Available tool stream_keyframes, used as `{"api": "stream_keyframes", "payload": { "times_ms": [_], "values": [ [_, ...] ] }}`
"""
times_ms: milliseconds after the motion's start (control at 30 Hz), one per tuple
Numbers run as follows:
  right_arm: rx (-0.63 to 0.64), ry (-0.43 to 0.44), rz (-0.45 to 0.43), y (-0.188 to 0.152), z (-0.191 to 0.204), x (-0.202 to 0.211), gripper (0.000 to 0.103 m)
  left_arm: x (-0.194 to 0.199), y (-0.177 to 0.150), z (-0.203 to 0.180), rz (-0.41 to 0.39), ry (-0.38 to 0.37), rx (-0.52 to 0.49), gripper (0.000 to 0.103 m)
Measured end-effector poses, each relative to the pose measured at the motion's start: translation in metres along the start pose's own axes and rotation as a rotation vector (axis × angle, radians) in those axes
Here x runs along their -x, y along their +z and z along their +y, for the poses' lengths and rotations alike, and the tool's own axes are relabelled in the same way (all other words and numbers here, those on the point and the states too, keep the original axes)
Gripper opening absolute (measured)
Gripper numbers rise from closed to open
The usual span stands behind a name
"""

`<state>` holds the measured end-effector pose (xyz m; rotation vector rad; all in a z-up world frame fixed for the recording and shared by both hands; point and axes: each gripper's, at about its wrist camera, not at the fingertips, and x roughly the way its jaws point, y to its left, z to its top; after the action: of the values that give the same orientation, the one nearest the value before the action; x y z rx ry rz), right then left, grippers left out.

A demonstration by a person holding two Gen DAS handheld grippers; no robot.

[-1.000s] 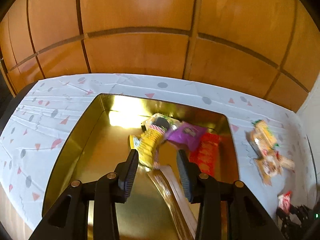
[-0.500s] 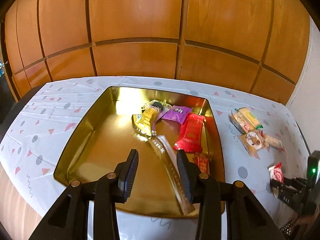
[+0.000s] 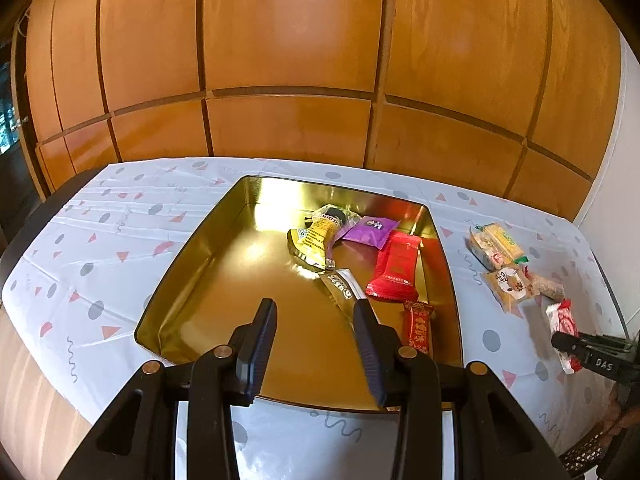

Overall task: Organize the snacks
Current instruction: 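Carry the red-and-white wafer into the tin and open the right gripper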

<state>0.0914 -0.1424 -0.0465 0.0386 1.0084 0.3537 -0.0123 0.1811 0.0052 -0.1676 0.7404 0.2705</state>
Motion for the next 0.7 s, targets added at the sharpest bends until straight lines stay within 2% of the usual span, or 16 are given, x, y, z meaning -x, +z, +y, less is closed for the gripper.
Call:
{"api": "stream_keyframes", "payload": {
  "times_ms": [200,433,700],
  "values": [
    [0.075,0.111,-0.017,0.011,0.053,0.012,0.028,-0.002,-0.004,0.003,0.008,0.0,0.012,0.04],
    [0.087,0.235,0.011,0.029,0.106,0.008,0.028,-0.002,-0.005,0.014,-0.001,0.018,0.04,0.04],
    [0.131,0.258,0.043,0.048,0.159,-0.013,0.028,-0.004,-0.007,0.027,0.0,0.041,0.06,0.04]
  ]
}}
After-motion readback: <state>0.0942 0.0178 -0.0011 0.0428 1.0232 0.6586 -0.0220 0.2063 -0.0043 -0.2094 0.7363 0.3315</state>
